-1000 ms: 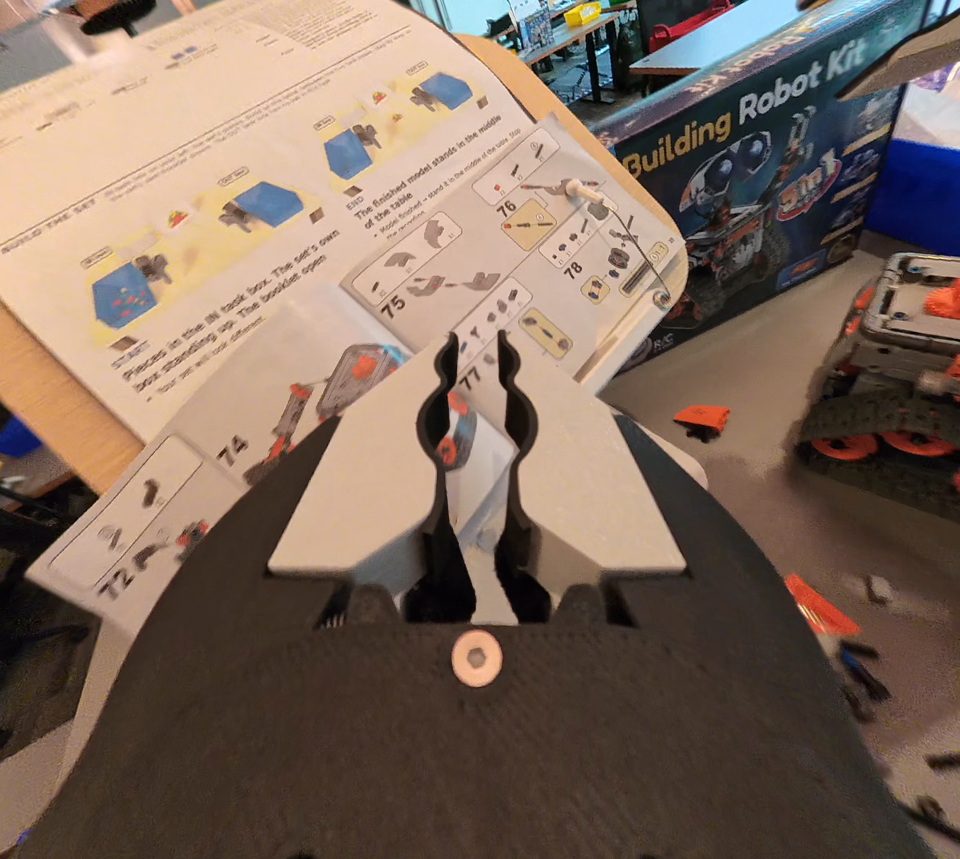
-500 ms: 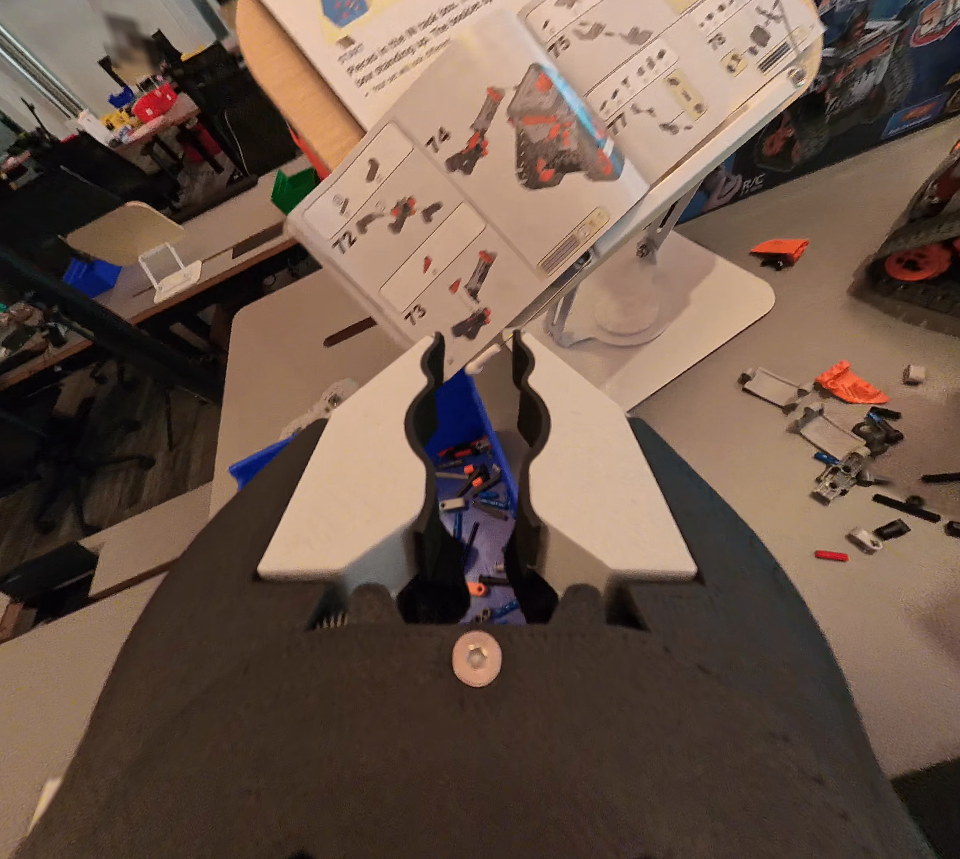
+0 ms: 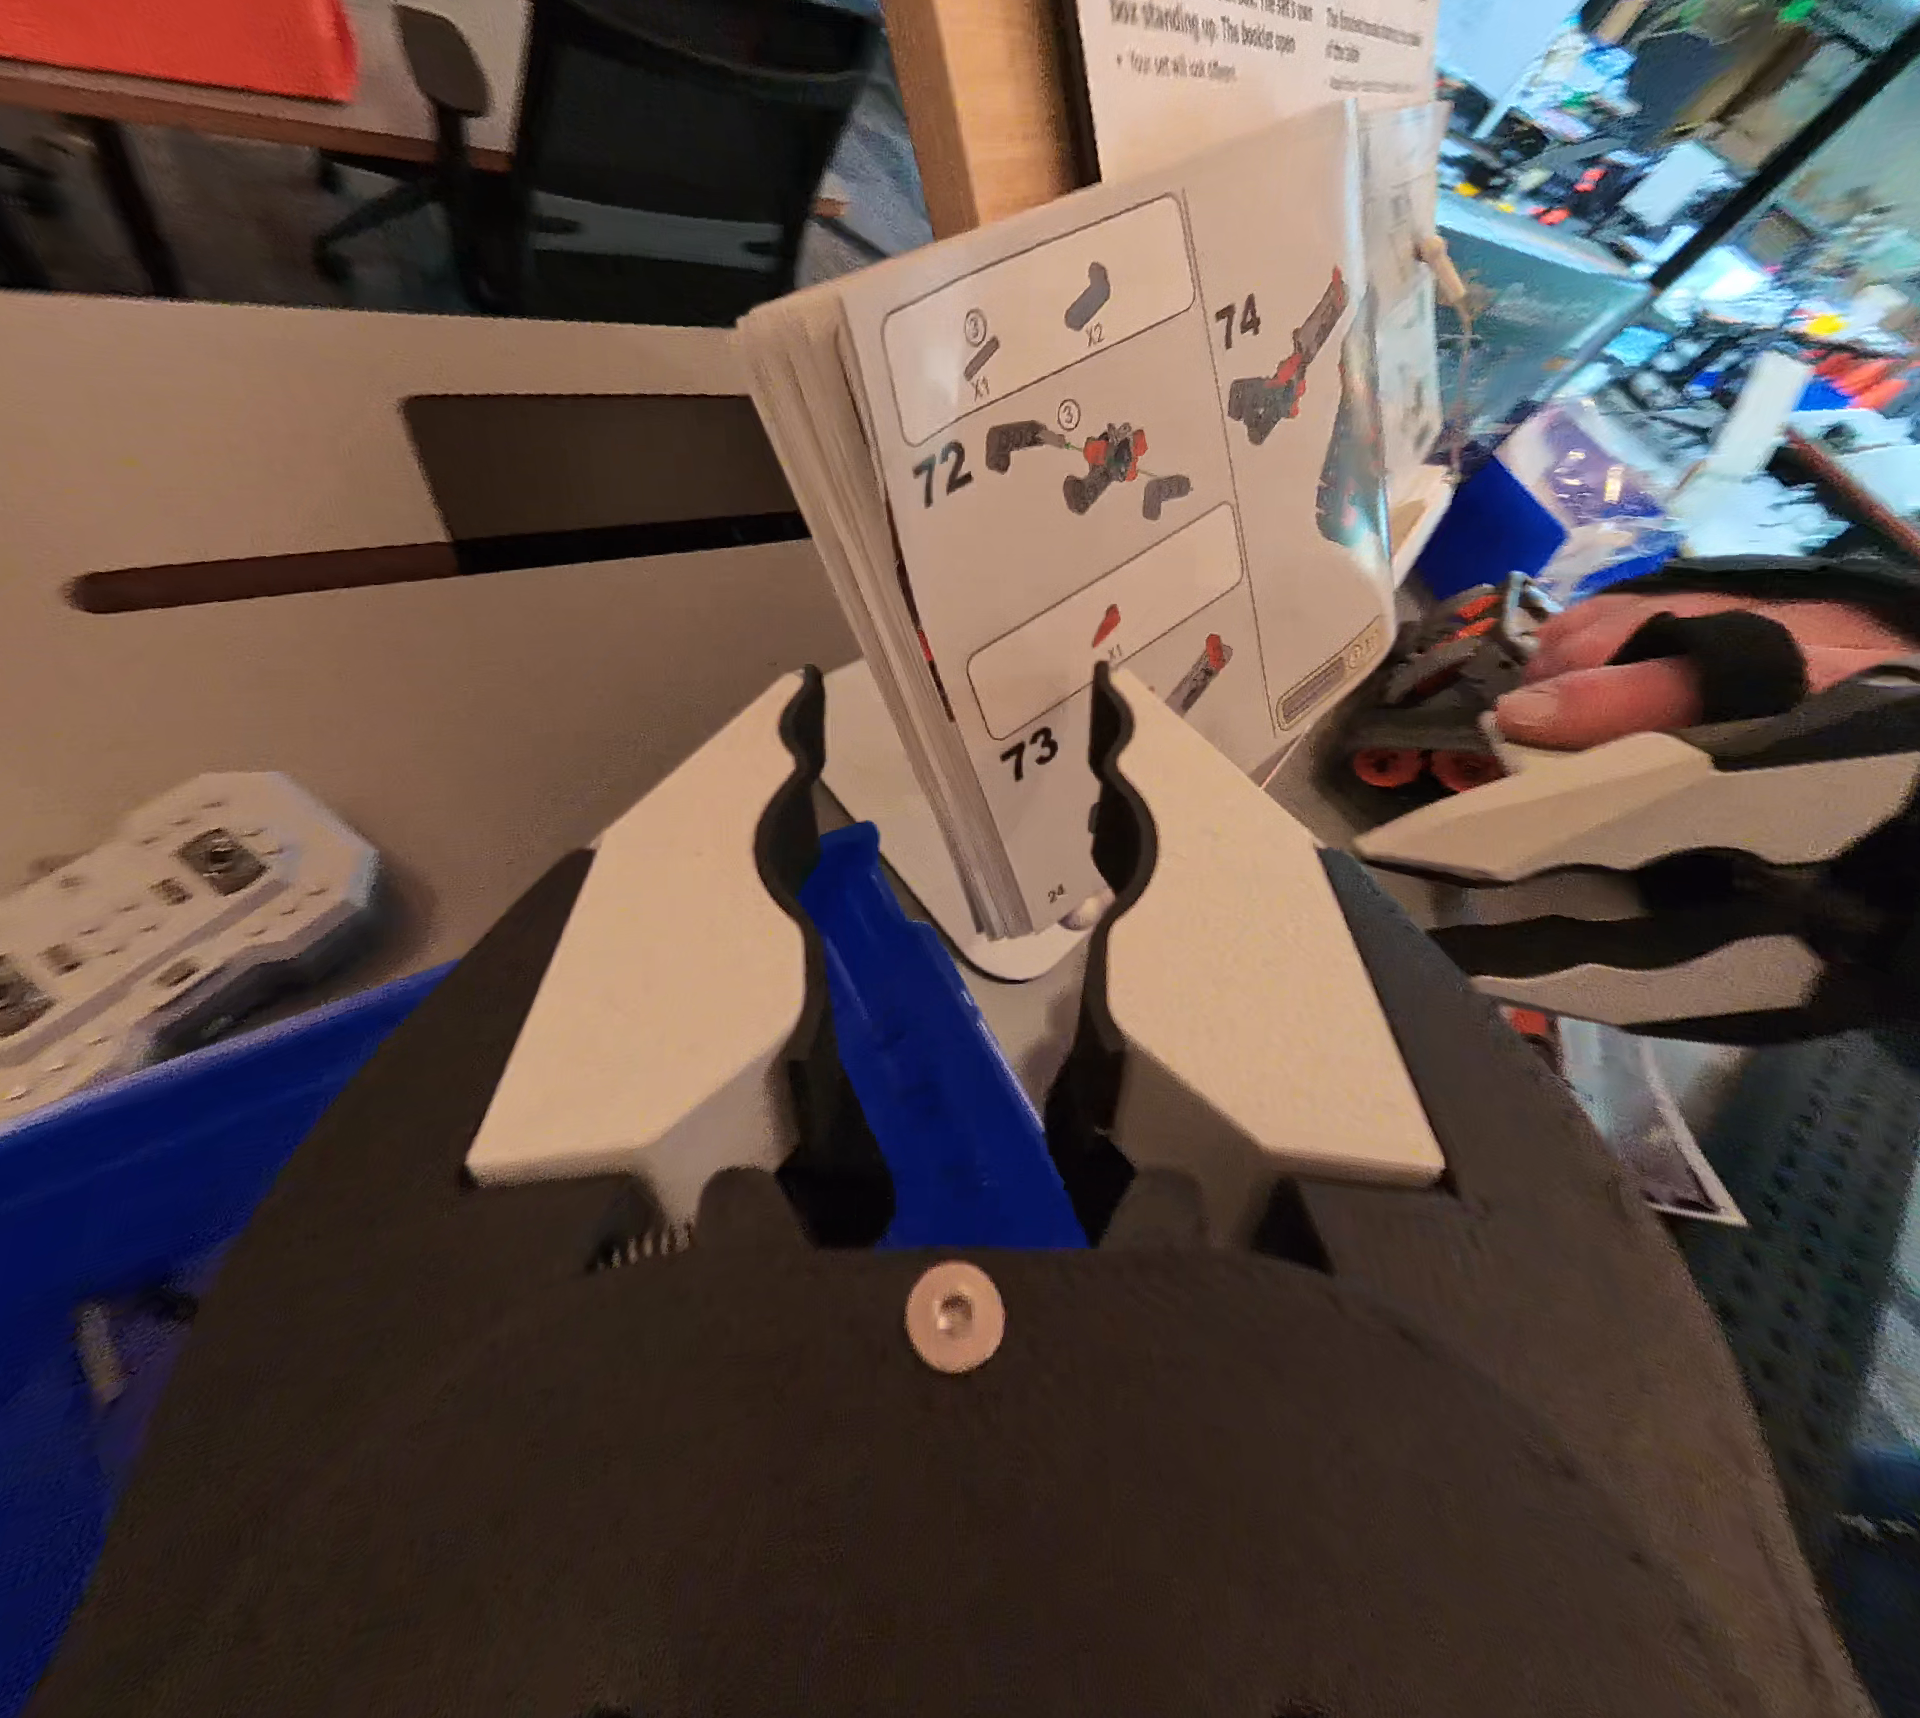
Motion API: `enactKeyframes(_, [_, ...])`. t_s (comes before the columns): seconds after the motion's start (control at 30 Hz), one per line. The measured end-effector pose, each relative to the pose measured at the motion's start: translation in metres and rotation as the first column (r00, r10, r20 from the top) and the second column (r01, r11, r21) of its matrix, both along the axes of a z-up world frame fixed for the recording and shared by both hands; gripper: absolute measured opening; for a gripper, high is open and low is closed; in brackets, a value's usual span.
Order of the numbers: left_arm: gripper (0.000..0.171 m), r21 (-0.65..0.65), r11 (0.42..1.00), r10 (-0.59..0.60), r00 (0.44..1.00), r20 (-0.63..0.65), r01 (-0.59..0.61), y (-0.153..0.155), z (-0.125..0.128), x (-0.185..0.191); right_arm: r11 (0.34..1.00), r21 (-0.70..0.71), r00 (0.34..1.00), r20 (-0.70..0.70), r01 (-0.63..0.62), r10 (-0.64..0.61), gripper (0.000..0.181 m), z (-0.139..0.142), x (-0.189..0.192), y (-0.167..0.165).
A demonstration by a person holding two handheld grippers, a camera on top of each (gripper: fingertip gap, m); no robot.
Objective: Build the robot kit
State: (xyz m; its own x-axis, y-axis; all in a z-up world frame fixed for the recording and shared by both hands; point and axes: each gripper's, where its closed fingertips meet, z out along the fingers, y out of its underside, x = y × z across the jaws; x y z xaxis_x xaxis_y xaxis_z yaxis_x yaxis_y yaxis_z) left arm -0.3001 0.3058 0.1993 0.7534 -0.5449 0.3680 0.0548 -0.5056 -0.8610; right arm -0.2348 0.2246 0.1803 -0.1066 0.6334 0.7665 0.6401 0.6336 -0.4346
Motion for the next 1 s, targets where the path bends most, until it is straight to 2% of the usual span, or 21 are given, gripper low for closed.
enactKeyframes(0.07, [0.034, -0.003, 0.998, -0.058, 0.995, 0.083, 0.059, 0.001, 0.000, 0.006, 0.998, 0.055, 0.999, 0.027, 0.016, -0.018, 0.023, -0.005, -0.015, 0.013])
enactKeyframes(0.13, [0.028, 0.010, 0.996, -0.086, 0.988, 0.131, 0.085, 0.002, 0.002, 0.006, 0.998, 0.062, 0.996, 0.085, 0.031, -0.036, 0.022, -0.017, -0.023, 0.025])
enactKeyframes(0.2, [0.007, 0.056, 0.994, -0.107, 0.979, 0.172, 0.099, 0.001, 0.012, 0.002, 0.999, 0.012, 0.994, 0.101, 0.037, -0.038, 0.007, -0.024, -0.030, 0.029])
enactKeyframes(0.23, [0.005, 0.062, 0.994, -0.104, 0.980, 0.168, 0.095, 0.001, 0.014, -0.001, 0.999, 0.012, 0.994, 0.102, 0.049, -0.050, 0.000, -0.024, -0.031, 0.032])
enactKeyframes(0.33, [0.001, 0.072, 0.990, -0.130, 0.979, 0.160, 0.120, -0.001, 0.016, -0.002, 1.000, 0.005, 0.995, 0.092, 0.024, -0.024, 0.000, -0.022, -0.035, 0.027])
enactKeyframes(0.4, [0.000, 0.075, 0.989, -0.140, 0.978, 0.151, 0.130, -0.002, 0.016, -0.002, 1.000, -0.007, 0.999, 0.039, 0.008, -0.008, 0.011, -0.013, -0.035, 0.021])
enactKeyframes(0.5, [0.000, 0.078, 0.987, -0.155, 0.975, 0.160, 0.144, -0.002, 0.017, -0.002, 0.999, 0.043, 1.000, -0.006, -0.021, 0.021, 0.016, 0.004, -0.036, 0.011])
enactKeyframes(0.57, [0.000, 0.079, 0.985, -0.167, 0.972, 0.168, 0.155, -0.002, 0.017, -0.002, 0.997, 0.065, 0.997, 0.051, 0.047, -0.050, 0.026, -0.002, -0.033, 0.024])
enactKeyframes(0.67, [0.000, 0.079, 0.984, -0.170, 0.970, 0.173, 0.159, -0.001, 0.016, -0.002, 0.994, 0.083, 0.991, 0.109, 0.069, -0.078, 0.013, -0.014, -0.030, 0.035])
enactKeyframes(0.7, [0.000, 0.081, 0.984, -0.172, 0.970, 0.173, 0.160, 0.000, 0.016, -0.001, 0.993, 0.084, 0.989, 0.115, 0.080, -0.089, 0.003, -0.017, -0.031, 0.038])
enactKeyframes(0.77, [0.000, 0.083, 0.983, -0.173, 0.969, 0.175, 0.161, 0.000, 0.015, -0.001, 0.990, 0.103, 0.988, 0.111, 0.094, -0.106, 0.000, -0.016, -0.031, 0.040])
enactKeyframes(0.8, [0.000, 0.085, 0.983, -0.174, 0.969, 0.173, 0.162, 0.000, 0.015, -0.001, 0.991, 0.086, 0.991, 0.078, 0.100, -0.107, 0.000, -0.011, -0.032, 0.039])
enactKeyframes(0.9, [0.000, 0.091, 0.983, -0.175, 0.969, 0.174, 0.161, 0.000, 0.015, -0.001, 0.990, -0.084, 0.989, -0.087, 0.116, -0.123, 0.000, 0.011, -0.033, 0.036])
enactKeyframes(1.0, [0.000, 0.091, 0.982, -0.179, 0.968, 0.176, 0.165, 0.000, 0.015, -0.001, 0.957, -0.258, 0.947, -0.255, 0.129, -0.196, 0.000, 0.030, -0.029, 0.042])
